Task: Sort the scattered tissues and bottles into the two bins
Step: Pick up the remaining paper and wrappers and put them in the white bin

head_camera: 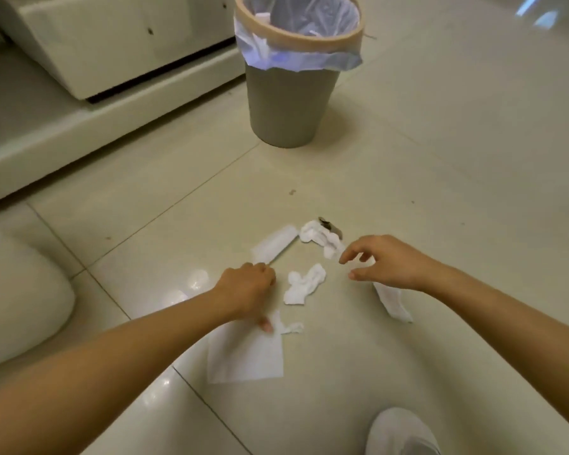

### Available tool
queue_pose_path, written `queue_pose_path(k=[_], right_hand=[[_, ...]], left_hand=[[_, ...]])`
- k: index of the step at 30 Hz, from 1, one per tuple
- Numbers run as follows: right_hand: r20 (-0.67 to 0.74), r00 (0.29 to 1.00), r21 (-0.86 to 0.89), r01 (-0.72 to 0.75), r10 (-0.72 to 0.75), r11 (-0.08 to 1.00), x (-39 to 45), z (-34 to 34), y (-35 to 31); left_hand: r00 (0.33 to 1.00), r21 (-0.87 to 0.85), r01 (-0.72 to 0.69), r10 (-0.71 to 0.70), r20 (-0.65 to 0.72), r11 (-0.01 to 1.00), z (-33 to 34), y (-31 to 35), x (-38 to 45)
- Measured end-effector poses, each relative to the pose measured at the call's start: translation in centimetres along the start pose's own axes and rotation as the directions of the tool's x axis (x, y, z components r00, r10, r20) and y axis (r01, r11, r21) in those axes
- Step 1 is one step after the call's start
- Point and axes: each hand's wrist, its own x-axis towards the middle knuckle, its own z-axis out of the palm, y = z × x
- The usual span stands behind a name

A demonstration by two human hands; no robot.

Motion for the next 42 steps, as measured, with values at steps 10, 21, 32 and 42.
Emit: queue_pose_path(k=[10, 21, 32, 42], right_hand=[[-0.067, 0.88, 0.081, -0.465, 0.47, 0.882, 0.8, 7.9, 6.0], [-0.202, 0.933, 0.654, -0.097, 0.297, 0.75, 3.6, 9.1, 2.8], [-0.454, 0.891, 0.457, 0.214, 0.019, 0.863, 5.9, 6.2, 3.5], [0.04, 0.997, -0.051, 0.065, -0.063, 0.997, 9.5, 5.4, 3.6]], left_hand=[[0.974, -0.104, -0.086, 0.062, -0.217, 0.991, 2.0, -2.2, 0.5], [0.935, -0.507, -0.031, -0.154, -0.319, 0.862, -1.5, -2.6, 5.1], [0.957, -0.302, 0.032, -0.116, -0.264, 0.953, 1.6, 0.8, 4.9], [0.966, -0.388, 0.001, -0.101, -0.237, 0.922, 2.3, 1.4, 4.2]])
